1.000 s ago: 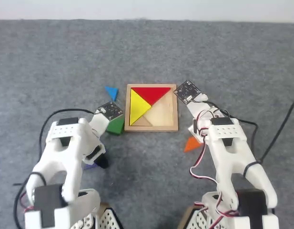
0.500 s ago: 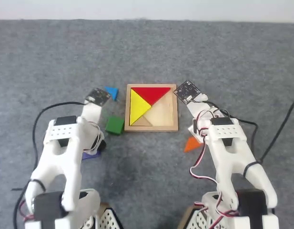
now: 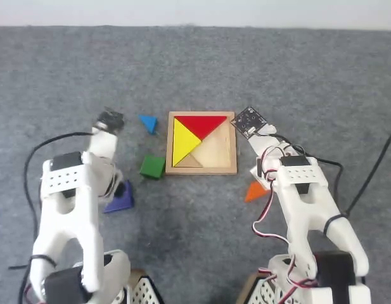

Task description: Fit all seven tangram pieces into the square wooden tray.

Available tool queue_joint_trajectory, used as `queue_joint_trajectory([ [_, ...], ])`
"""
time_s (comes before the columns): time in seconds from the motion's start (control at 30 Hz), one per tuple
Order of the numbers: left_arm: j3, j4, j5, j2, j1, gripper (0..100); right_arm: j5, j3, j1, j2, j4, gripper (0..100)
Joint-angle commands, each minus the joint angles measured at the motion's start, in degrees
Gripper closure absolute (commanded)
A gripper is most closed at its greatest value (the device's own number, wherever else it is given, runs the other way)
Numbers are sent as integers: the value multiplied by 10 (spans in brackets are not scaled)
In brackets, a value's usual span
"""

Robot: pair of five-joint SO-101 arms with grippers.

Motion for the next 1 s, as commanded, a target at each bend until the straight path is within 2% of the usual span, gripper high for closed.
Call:
queue_joint_trajectory([
  [0.0, -35, 105, -237, -25, -6, 815, -5, -2, 6, -4, -6, 783],
  [0.13, -20, 98, -312, -21, 0, 810, -5, -2, 6, -3, -6, 783],
  [0.27, 34, 16, -315, -19, 31, 741, -5, -2, 6, -3, -6, 783],
  [0.43, 94, -101, -196, -19, 64, 708, -5, -2, 6, -3, -6, 783],
  [0.6, 95, -120, -108, -18, 62, 700, -5, -2, 6, -3, -6, 783],
  [0.97, 113, -100, -91, -18, 62, 702, -5, -2, 6, -3, -6, 783],
])
